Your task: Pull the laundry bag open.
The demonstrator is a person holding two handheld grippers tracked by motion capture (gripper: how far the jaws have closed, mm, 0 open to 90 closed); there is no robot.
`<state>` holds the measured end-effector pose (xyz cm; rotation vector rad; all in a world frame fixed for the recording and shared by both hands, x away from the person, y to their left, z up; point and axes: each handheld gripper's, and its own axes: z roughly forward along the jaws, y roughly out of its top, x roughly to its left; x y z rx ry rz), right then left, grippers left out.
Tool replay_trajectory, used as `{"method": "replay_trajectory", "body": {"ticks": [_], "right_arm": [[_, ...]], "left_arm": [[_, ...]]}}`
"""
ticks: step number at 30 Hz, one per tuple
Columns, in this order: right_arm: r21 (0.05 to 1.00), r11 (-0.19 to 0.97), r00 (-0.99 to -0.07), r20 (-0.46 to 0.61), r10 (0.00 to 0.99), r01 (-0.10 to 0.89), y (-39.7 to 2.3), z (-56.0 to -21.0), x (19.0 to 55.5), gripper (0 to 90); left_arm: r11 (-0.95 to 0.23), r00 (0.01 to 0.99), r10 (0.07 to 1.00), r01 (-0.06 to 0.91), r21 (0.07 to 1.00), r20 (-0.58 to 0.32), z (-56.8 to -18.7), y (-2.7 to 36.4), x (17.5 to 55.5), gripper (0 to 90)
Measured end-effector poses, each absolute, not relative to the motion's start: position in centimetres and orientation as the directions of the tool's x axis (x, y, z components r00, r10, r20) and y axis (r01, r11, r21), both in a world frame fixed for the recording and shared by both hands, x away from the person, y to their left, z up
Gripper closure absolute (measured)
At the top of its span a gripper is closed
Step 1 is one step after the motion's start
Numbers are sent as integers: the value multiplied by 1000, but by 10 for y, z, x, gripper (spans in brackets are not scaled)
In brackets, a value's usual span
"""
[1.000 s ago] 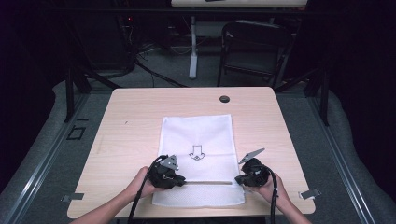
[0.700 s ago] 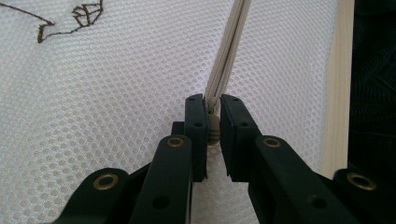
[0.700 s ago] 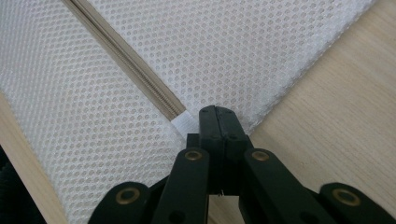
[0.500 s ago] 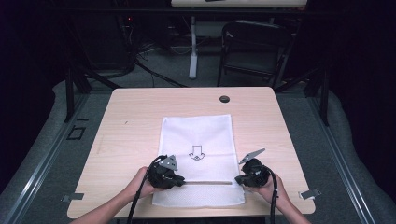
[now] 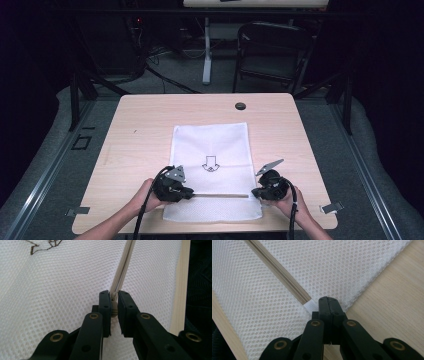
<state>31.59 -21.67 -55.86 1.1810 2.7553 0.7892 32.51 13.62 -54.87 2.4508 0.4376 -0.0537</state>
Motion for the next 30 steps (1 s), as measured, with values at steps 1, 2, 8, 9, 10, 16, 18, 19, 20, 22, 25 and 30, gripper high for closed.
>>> {"method": "replay_trajectory", "body": {"ticks": [1, 2, 8, 9, 10, 16, 18, 19, 20, 22, 25, 30], "right_arm": [[464, 585, -711, 153, 686, 665, -217, -558, 316, 900], [464, 585, -711, 152, 687, 665, -217, -558, 316, 900], [464, 581, -709, 162, 687, 669, -217, -558, 317, 900], [468, 573, -704, 163, 692, 672, -217, -559, 316, 900], [468, 574, -704, 163, 691, 672, -217, -559, 316, 900], [461, 584, -708, 153, 689, 668, -217, -558, 317, 900], [460, 584, -708, 154, 689, 669, -217, -558, 317, 900], [461, 584, -708, 154, 689, 669, -217, -558, 317, 900], [459, 587, -710, 152, 687, 667, -217, -558, 317, 900], [465, 589, -712, 144, 687, 662, -216, -558, 316, 900], [467, 589, -714, 144, 685, 659, -216, -559, 316, 900], [470, 584, -712, 150, 685, 661, -216, -559, 316, 900]], "left_arm": [[-735, 942, 300, 328, 594, -149, -549, 138, 325, 819], [-733, 940, 305, 333, 593, -151, -549, 138, 325, 819], [-725, 934, 323, 346, 595, -150, -548, 144, 326, 819], [-733, 936, 323, 341, 589, -140, -547, 145, 326, 819], [-731, 934, 329, 346, 588, -141, -547, 147, 326, 819], [-724, 932, 334, 350, 594, -142, -546, 153, 325, 818], [-723, 931, 334, 353, 594, -147, -546, 153, 325, 818], [-722, 931, 334, 355, 594, -151, -546, 154, 325, 818], [-726, 931, 336, 354, 590, -145, -546, 153, 325, 819], [-724, 931, 332, 355, 591, -153, -546, 155, 326, 819], [-726, 931, 332, 353, 589, -149, -546, 154, 324, 819], [-723, 929, 335, 360, 589, -156, -546, 155, 325, 819]]}}
